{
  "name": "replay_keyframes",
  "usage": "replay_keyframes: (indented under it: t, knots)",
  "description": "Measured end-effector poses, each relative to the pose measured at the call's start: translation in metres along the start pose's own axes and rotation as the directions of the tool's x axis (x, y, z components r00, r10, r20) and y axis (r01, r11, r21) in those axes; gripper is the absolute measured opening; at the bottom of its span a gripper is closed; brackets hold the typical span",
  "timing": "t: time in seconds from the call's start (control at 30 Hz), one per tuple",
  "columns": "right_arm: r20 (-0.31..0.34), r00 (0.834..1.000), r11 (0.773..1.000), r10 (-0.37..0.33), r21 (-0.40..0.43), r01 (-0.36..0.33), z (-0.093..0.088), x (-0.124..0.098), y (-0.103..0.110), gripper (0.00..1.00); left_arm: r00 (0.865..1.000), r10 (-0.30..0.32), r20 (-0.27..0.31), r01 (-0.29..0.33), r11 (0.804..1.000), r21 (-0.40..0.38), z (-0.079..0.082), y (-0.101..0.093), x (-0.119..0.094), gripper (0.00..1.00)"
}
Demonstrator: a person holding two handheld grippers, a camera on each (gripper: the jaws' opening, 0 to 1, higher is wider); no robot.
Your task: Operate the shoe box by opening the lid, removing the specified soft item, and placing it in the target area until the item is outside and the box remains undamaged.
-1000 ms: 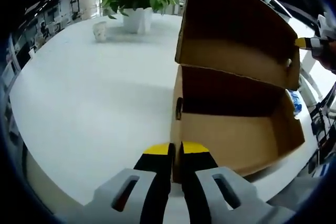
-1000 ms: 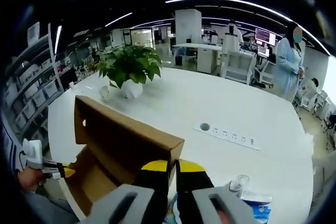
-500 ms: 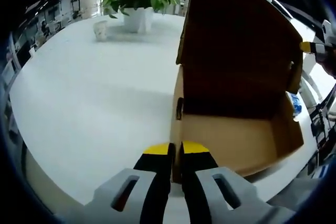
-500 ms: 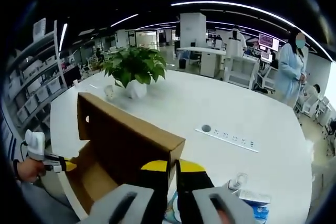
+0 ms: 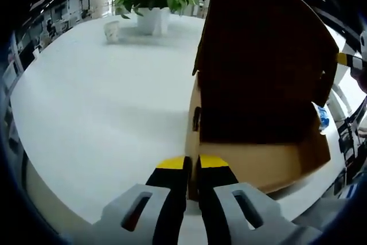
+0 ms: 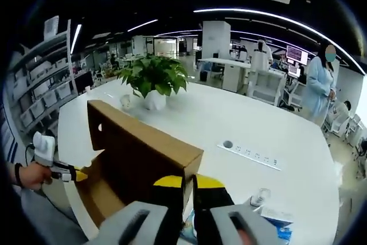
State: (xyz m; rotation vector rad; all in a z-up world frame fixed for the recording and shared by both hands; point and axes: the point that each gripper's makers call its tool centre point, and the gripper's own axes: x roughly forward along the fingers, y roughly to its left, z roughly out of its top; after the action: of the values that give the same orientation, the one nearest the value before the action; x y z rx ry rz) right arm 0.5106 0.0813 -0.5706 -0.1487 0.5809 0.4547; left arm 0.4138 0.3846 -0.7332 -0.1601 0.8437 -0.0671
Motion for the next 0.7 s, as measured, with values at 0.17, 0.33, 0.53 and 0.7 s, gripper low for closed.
replay_keyframes:
  t: [0.17, 0.33, 0.53, 0.7]
  knots:
    - [-0.002, 1.000, 1.000, -0.001, -0.005, 0.001, -0.009, -0.007, 0.003, 0.00, 1.000, -0.003, 0.001, 0.003, 1.000, 0.006, 0.000, -0.001, 0.000, 0.05]
    - [-0.002, 1.000, 1.000, -0.008, -0.017, 0.008, -0.011, -0.012, 0.008, 0.00, 1.000, -0.006, -0.001, 0.006, 1.000, 0.007, 0.000, -0.001, 0.001, 0.05]
    - [-0.005, 1.000, 0.999, -0.014, -0.033, 0.013, -0.018, -0.020, 0.014, 0.00, 1.000, -0.009, 0.000, 0.009, 1.000, 0.005, 0.000, -0.001, 0.001, 0.05]
    - [-0.003, 1.000, 0.999, -0.024, -0.031, 0.024, -0.024, -0.025, 0.018, 0.00, 1.000, -0.013, 0.001, 0.013, 1.000, 0.008, 0.000, -0.002, 0.000, 0.05]
